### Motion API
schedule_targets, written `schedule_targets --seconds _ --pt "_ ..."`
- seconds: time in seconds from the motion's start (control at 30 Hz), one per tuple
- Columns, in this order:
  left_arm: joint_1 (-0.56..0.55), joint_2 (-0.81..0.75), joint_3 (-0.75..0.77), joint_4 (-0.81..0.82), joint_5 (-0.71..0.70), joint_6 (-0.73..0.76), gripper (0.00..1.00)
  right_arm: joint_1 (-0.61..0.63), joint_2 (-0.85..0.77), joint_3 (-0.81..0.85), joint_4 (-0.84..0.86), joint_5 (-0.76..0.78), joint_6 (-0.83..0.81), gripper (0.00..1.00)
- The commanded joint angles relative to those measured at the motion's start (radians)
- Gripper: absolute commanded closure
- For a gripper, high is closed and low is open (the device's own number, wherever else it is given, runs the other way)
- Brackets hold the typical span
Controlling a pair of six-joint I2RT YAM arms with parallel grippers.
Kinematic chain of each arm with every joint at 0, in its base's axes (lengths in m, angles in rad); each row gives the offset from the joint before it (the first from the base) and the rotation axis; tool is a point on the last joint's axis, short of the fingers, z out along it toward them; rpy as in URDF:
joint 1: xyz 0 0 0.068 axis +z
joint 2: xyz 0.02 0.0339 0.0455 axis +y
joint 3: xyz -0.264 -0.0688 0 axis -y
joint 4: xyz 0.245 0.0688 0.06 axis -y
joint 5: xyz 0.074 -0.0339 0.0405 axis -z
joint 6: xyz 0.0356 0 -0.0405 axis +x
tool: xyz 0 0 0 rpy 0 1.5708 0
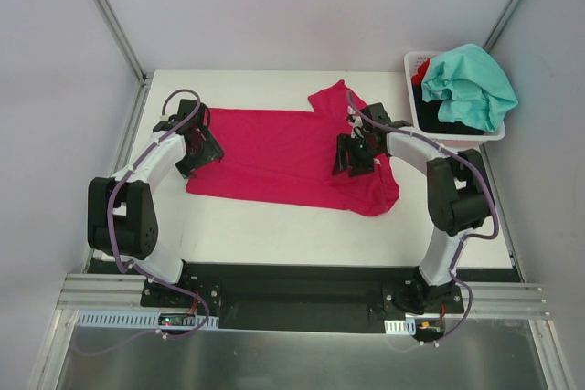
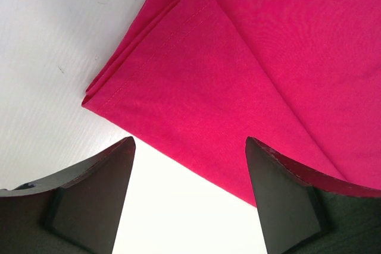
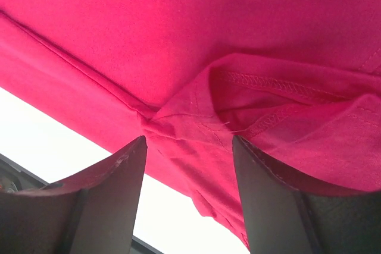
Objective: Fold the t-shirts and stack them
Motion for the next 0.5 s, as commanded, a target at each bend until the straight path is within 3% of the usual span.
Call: schedule_targets --seconds 0.0,0.47 --pt "-0.008 -0.015 0.017 -0.021 -0.009 0.014 0.25 -0.003 0.002 0.054 0.014 -0.038 -0.034 0.37" --pt "-0.008 -0.023 0.017 -0.022 -0.021 0.022 0.25 -0.006 0.083 0.148 -0.016 -0.05 -0.054 0.37"
